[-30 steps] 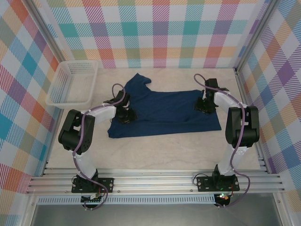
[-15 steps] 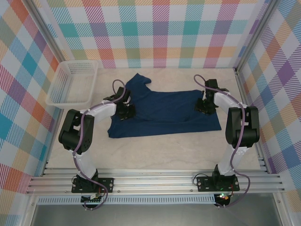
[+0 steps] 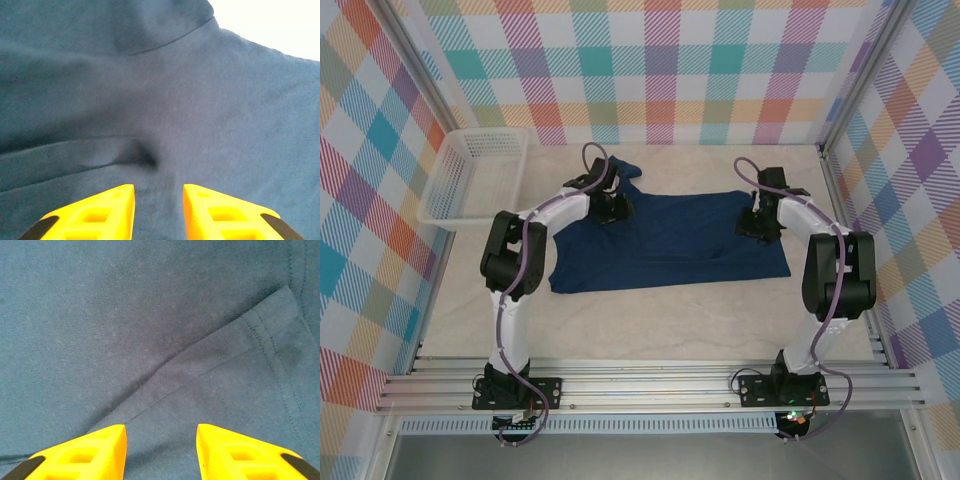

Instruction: Fold the inside-out t-shirt

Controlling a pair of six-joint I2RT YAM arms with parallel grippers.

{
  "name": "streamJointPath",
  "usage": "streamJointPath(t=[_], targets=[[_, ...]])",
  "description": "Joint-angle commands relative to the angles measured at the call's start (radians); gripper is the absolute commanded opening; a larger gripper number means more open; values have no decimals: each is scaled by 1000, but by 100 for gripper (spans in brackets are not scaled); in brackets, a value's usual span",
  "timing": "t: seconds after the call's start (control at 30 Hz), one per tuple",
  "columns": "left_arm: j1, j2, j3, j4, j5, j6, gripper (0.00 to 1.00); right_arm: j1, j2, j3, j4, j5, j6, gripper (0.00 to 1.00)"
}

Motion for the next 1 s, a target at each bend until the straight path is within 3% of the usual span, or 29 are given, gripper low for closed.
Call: streamJointPath(t=[0.0, 0.23, 0.37, 0.47, 0.57, 0.67, 0.97], targets=[[-5, -31, 38, -30, -19, 39, 36, 3, -45, -24, -10, 8, -13, 41], [-5, -164, -101, 17, -9, 69, 44, 4, -51, -32, 4, -37, -5, 41], [7, -346, -336, 60, -89, 73, 46, 2, -98, -75, 49, -32, -22, 43], [23, -433, -485, 87, -82, 34, 47, -18, -64, -64, 62, -45, 8, 44], [29, -456, -571, 65, -90, 25, 47, -61, 13, -15, 18, -88, 46, 44], [61, -485, -656, 65, -92, 6, 47, -83, 51, -9, -27, -33, 51, 43], [114, -584, -861, 75, -98, -23, 46, -156, 34, -117, -82, 0, 100, 44]])
